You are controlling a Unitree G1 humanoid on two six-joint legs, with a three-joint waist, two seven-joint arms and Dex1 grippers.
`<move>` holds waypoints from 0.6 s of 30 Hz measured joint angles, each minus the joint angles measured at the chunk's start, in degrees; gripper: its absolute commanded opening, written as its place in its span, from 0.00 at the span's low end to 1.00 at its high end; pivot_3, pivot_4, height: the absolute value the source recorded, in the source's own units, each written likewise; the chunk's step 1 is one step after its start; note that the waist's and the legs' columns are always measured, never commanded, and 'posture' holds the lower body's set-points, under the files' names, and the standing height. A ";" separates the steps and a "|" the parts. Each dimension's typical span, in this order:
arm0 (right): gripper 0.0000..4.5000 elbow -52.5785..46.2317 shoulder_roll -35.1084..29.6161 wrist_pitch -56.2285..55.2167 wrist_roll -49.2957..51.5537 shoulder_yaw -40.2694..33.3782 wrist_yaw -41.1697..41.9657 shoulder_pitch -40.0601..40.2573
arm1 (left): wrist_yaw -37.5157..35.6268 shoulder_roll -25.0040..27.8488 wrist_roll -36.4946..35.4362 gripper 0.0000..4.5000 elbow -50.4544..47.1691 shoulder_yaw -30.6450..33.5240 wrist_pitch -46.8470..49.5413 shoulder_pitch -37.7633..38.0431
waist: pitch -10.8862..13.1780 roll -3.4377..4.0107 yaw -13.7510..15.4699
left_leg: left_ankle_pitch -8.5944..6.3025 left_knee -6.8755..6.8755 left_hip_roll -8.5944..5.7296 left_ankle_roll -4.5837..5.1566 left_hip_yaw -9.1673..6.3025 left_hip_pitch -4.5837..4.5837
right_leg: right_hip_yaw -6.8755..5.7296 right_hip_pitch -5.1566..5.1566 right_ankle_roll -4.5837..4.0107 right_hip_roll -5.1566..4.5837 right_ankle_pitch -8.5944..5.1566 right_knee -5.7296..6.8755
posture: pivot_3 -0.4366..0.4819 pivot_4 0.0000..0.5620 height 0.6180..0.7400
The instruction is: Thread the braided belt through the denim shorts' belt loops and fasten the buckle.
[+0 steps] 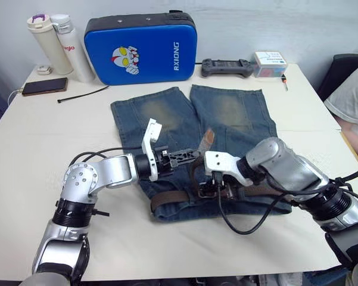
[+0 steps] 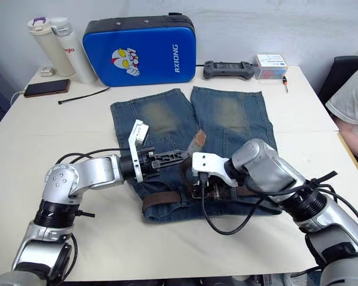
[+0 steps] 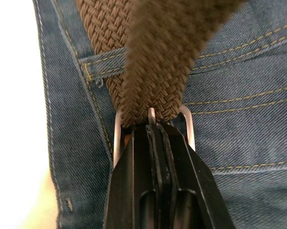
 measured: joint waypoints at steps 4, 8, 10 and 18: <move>0.01 -2.64 0.01 -1.70 -3.81 0.99 -0.90 1.09 | -1.91 -0.26 0.91 0.00 1.46 -0.40 1.55 -1.62 | -0.34 -0.25 -0.05 | -0.05 -0.06 0.01 -0.04 -0.02 0.21 | 0.00 0.20 -0.03 0.00 -0.02 -0.04 | 0.48 0.27 1.00; 0.01 -3.70 -0.01 -4.66 -6.14 0.99 -0.94 2.21 | -3.13 -0.40 1.66 0.00 2.32 -0.41 2.66 -2.37 | -0.43 -0.33 -0.20 | -0.05 -0.07 0.01 -0.05 -0.02 0.22 | 0.00 0.19 -0.03 0.00 -0.02 -0.03 | 0.48 0.27 1.00; 0.01 -4.10 -0.04 -6.59 -7.88 1.04 -0.55 2.66 | -4.96 -0.78 3.37 0.00 3.54 -1.12 4.20 -4.21 | -0.45 -0.35 -0.17 | -0.05 -0.07 0.01 -0.05 -0.03 0.23 | -0.01 0.20 -0.03 0.00 -0.02 -0.03 | 0.48 0.27 1.00; 0.01 -4.16 0.49 -9.60 -12.36 1.81 1.37 2.62 | -16.52 -6.22 17.76 0.00 14.86 -4.06 7.78 -15.00 | -0.58 -0.48 -0.13 | -0.04 -0.06 -0.02 -0.07 -0.05 0.25 | -0.05 0.24 -0.02 0.01 -0.01 -0.02 | 0.48 0.27 1.00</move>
